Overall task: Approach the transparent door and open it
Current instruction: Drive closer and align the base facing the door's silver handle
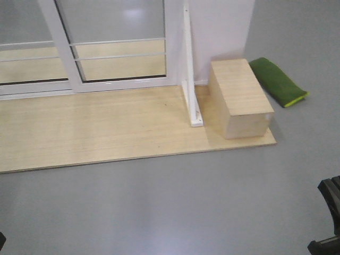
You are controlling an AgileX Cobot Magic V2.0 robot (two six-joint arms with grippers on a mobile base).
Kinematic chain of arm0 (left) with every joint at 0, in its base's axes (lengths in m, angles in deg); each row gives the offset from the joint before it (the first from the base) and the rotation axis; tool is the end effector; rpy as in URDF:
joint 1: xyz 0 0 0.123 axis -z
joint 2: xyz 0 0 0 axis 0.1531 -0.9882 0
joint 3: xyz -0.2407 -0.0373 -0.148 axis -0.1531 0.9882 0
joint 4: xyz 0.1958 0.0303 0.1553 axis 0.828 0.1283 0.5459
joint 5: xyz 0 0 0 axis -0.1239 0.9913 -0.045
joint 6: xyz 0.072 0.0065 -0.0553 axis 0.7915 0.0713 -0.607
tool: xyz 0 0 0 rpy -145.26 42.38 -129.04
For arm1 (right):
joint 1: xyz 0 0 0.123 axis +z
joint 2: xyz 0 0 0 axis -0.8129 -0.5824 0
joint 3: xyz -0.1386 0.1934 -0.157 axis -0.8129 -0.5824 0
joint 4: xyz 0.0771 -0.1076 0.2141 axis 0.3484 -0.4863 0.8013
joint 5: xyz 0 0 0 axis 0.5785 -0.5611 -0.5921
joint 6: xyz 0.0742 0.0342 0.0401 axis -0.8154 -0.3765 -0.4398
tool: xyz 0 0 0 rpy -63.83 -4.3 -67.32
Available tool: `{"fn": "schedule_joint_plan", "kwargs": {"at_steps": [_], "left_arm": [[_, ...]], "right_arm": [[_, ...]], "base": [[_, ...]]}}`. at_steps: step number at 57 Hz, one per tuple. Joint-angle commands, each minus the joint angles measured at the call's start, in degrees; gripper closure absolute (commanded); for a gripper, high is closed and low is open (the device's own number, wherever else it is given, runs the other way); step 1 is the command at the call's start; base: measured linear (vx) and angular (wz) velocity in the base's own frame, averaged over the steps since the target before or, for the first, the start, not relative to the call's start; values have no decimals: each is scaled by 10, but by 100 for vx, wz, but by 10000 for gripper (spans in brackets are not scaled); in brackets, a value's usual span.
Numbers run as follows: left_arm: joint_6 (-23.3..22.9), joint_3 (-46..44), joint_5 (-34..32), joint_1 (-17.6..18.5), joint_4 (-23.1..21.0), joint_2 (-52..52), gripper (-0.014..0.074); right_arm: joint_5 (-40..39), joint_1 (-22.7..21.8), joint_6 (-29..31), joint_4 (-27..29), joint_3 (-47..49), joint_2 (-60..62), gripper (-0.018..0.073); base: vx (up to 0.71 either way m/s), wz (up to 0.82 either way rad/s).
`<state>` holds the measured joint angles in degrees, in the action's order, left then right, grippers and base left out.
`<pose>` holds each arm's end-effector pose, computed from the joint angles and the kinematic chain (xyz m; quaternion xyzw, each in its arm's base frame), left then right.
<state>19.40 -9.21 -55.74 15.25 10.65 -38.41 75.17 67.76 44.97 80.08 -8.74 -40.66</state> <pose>0.0552 -0.0032 0.1802 0.0191 0.7702 -0.0341 0.6366 0.0546 0.0124 0.1846 -0.1034 0.7491 0.0590 0.6516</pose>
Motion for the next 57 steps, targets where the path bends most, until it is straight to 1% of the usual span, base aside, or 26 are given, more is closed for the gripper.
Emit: {"fn": "schedule_joint_plan", "kwargs": {"at_steps": [1,15,26,44,57], "left_arm": [[0,6,-47,3,0,8,596],[0,6,-46,3,0,8,596],[0,6,-46,3,0,8,596],[0,6,-46,3,0,8,596],[0,6,-46,3,0,8,596]], "right_arm": [[-47,-3,0,-3,-2,7,561],[-47,-3,0,-3,-2,7,561],[-47,-3,0,-3,-2,7,561],[-47,-3,0,-3,-2,7,561],[-47,-3,0,-3,-2,7,561]], "base": [[51,66],[51,61],[51,43],[50,26],[47,12]]}}
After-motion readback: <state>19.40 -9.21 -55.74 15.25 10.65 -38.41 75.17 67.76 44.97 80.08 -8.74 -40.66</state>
